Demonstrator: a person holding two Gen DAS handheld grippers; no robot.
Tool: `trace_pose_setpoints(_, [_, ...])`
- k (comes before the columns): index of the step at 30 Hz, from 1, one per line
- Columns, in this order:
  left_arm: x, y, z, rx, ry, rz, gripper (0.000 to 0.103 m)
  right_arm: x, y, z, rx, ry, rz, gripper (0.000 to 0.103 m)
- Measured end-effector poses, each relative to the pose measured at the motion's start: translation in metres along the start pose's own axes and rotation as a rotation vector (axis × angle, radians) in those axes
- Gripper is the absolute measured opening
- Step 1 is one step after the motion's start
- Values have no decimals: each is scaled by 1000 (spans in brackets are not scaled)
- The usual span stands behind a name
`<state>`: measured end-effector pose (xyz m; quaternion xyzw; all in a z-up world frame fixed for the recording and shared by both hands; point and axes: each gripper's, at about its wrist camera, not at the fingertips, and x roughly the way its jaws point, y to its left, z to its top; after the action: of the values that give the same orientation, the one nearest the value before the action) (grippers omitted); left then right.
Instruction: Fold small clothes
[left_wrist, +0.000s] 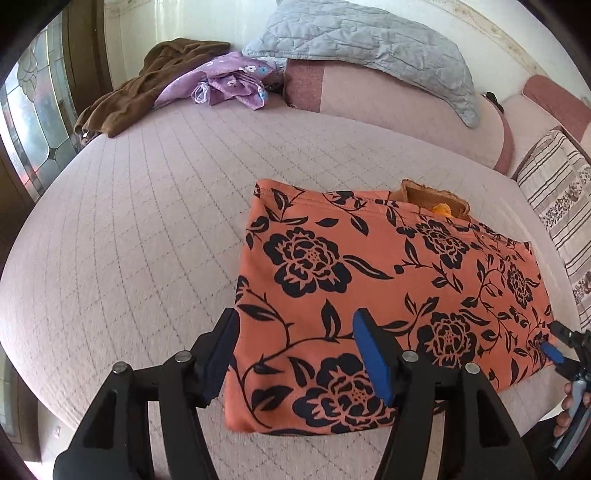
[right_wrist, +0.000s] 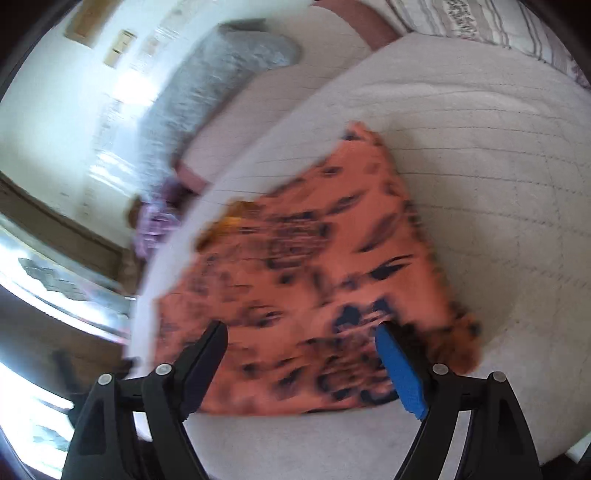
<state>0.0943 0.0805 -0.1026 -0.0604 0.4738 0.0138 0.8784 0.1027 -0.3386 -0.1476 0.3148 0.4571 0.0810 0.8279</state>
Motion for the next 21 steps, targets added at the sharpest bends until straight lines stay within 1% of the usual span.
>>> trace_pose_setpoints(1, [-2, 0, -1, 3, -1, -1, 64, 3, -9, 1, 58, 2, 12, 84])
trace_pose_setpoints(2, [-5, 0, -3, 7, -8, 3, 64, -2, -11, 0, 90, -17, 38, 84])
trace_pose_setpoints(3, [-5, 0, -4, 10, -12, 10, 65, -7, -8, -1, 88, -36, 44, 84])
trace_pose_setpoints(5, [0, 2, -7, 8, 2, 20, 65, -15, 4, -4, 27, -75, 39, 85])
trace_pose_setpoints(7, [12, 5, -13, 4, 26, 29, 65, -7, 0, -4, 18, -65, 25, 85])
trace_pose_setpoints(8, [26, 8, -18, 8, 69, 43, 65, 0, -11, -3, 50, -48, 17, 83])
trace_pose_setpoints(9, [39, 12, -24, 5, 120, 66, 67, 0, -26, -3, 100, -52, 54, 83])
trace_pose_setpoints(10, [46, 19, -29, -20, 145, 62, 68, -5, -27, -4, 140, -72, 78, 83])
trace_pose_setpoints(11, [42, 26, -33, -61, 115, 29, 68, -9, -27, -3, 140, -78, 66, 85])
trace_pose_setpoints(12, [38, 29, -33, -79, 107, 36, 68, -17, -20, -4, 122, -101, 39, 85])
trace_pose_setpoints(13, [33, 30, -32, -84, 102, 54, 68, -25, -13, -7, 107, -129, 35, 85])
trace_pose_setpoints(15, [17, 24, -29, -65, 45, 50, 67, -37, -15, -17, 139, -146, 67, 85])
trace_pose_setpoints(16, [11, 21, -28, -57, 27, 45, 67, -39, -17, -26, 166, -141, 63, 85])
trace_pose_setpoints(17, [6, 15, -27, -48, 13, 38, 67, -43, -30, -32, 197, -120, 54, 85])
trace_pose_setpoints(20, [1, -7, -24, -11, 6, -13, 67, -28, -49, -44, 284, -67, 72, 85])
trace_pose_setpoints(21, [1, -14, -24, -5, 5, -22, 67, -29, -51, -44, 294, -75, 82, 86])
